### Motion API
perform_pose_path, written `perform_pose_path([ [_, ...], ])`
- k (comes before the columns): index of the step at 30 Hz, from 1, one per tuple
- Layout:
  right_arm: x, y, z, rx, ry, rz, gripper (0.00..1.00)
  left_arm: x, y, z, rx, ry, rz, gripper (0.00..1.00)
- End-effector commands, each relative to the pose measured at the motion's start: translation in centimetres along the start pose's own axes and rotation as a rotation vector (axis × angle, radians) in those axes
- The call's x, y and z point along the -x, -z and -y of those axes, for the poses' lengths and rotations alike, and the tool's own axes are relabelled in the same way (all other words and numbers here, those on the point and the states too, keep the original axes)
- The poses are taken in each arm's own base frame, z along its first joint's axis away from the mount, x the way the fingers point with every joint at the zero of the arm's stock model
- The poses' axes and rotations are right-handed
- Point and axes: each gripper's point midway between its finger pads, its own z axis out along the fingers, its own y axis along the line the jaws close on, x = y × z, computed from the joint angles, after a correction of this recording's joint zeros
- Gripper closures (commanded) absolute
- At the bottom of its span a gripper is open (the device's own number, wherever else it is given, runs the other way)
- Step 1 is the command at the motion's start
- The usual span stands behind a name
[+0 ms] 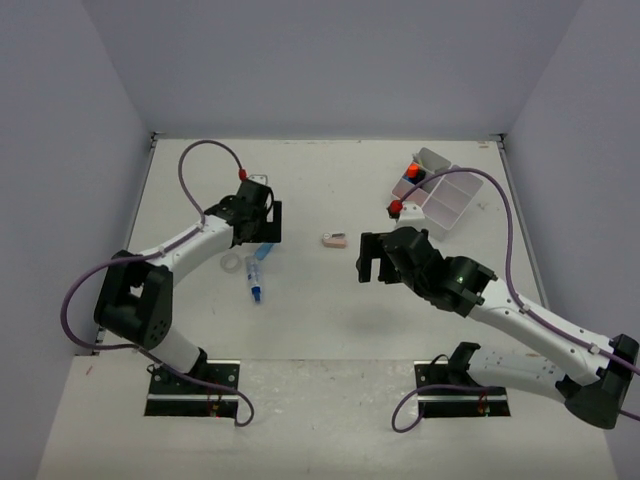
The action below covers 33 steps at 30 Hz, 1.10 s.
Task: Sort the stationery into containers
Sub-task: Pick up the stationery from the center of the board.
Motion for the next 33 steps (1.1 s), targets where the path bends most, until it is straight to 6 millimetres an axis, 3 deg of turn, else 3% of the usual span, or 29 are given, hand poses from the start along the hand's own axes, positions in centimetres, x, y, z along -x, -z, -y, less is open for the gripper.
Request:
perform_pose_path([
  [1,1.9,0.6,-1.8,0.085,0.01,0.053,0.02,-0.3,-1.4,0.7,-0.054,-0.129,-0.019,0.05],
  [9,1.5,0.7,-2.4,0.141,0.016,0.049,0.02,-2.2,-4.4,2.1,-0.173,-0.164,-0.125,0.1],
  [13,1.4,0.7,-2.3,0.138,0.019,0.05,0.02,-2.7,-5.2,2.0,-0.148,-0.163,-0.162,0.28],
  [20,1.4,0.9,-2.0,0.136,0.013,0.057,0.02,-4.3,-6.2,2.0,-0.149,-0.168,-0.219,0.37],
  [24,1.3,0.8,-2.0,0.129,0.01,0.058,0.02,-4.9,-6.5,2.1,-0.151,-0.172,-0.243,0.61],
  [29,1.3,0.5,-2.0,0.121,-0.006,0.05,0.02,-4.9,-6.5,2.3,-0.159,-0.174,-0.247,0.8],
  [33,1.1,-0.2,-1.6,0.114,-0.044,0.027,0.02,-3.7,-6.2,3.9,-0.213,-0.176,-0.223,0.95],
])
